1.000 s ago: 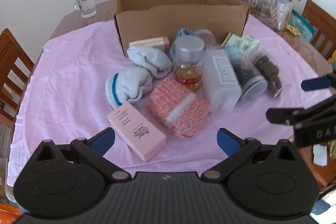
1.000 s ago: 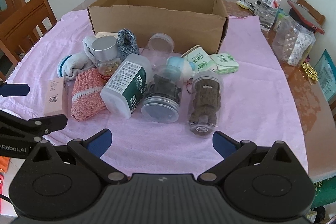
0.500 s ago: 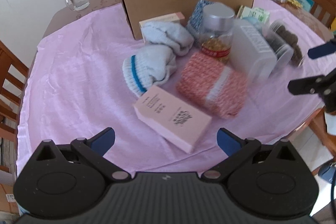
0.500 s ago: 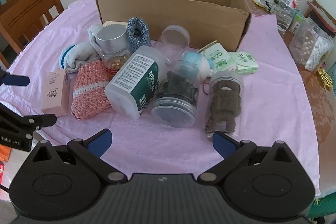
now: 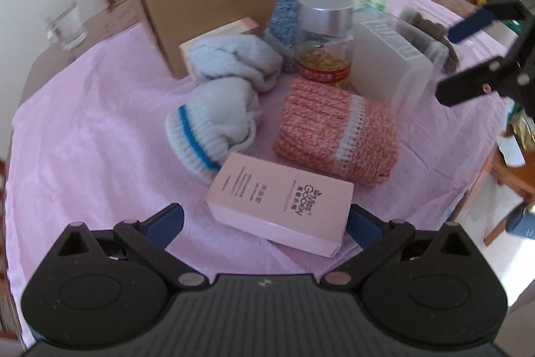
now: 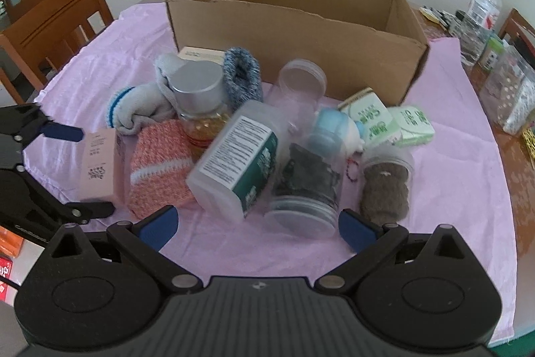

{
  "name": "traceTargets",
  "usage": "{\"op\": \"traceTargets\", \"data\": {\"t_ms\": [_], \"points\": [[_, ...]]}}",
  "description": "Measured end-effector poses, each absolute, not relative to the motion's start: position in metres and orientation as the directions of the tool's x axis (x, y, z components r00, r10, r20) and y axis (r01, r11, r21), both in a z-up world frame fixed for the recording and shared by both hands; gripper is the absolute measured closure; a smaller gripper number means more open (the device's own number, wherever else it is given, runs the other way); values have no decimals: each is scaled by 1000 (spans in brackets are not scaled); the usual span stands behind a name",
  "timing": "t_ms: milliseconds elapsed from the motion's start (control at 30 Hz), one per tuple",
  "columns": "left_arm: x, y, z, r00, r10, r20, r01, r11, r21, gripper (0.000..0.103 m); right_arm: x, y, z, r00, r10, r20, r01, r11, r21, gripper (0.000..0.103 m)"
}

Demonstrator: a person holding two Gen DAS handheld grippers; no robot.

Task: Organize objects
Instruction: 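Grasp the pink cosmetic box with the left tool while the right tool grasps the pink knitted sock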

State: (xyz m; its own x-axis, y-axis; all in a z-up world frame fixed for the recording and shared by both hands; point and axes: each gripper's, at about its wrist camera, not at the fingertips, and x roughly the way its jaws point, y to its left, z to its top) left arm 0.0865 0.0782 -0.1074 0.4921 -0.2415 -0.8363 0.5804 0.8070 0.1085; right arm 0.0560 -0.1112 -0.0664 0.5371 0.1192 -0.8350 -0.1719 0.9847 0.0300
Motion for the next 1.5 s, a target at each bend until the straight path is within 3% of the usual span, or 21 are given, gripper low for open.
{"op": "traceTargets", "data": {"t_ms": [233, 600, 867, 1233, 1500], "points": [[94, 80, -107, 447, -331, -831, 620, 784, 21, 20, 66, -104, -59, 544, 126, -829, -202, 979, 16, 0], [91, 105, -99, 493, -279, -824, 513, 858, 16, 20, 68, -88, -64, 525, 151, -838, -237, 971, 26, 0], [87, 117, -89, 541, -177, -822, 382, 923, 53, 20, 45, -90, -66, 528, 200, -825, -290, 956, 46, 0], [97, 127, -79, 518, -234, -823, 481, 875, 54, 20, 18, -69, -73, 542, 223, -810, -240, 965, 105, 0], [115, 158, -77, 496, -301, -814, 629, 771, 98, 20, 31, -11, -103, 579, 98, -810, -42, 995, 90, 0]]}}
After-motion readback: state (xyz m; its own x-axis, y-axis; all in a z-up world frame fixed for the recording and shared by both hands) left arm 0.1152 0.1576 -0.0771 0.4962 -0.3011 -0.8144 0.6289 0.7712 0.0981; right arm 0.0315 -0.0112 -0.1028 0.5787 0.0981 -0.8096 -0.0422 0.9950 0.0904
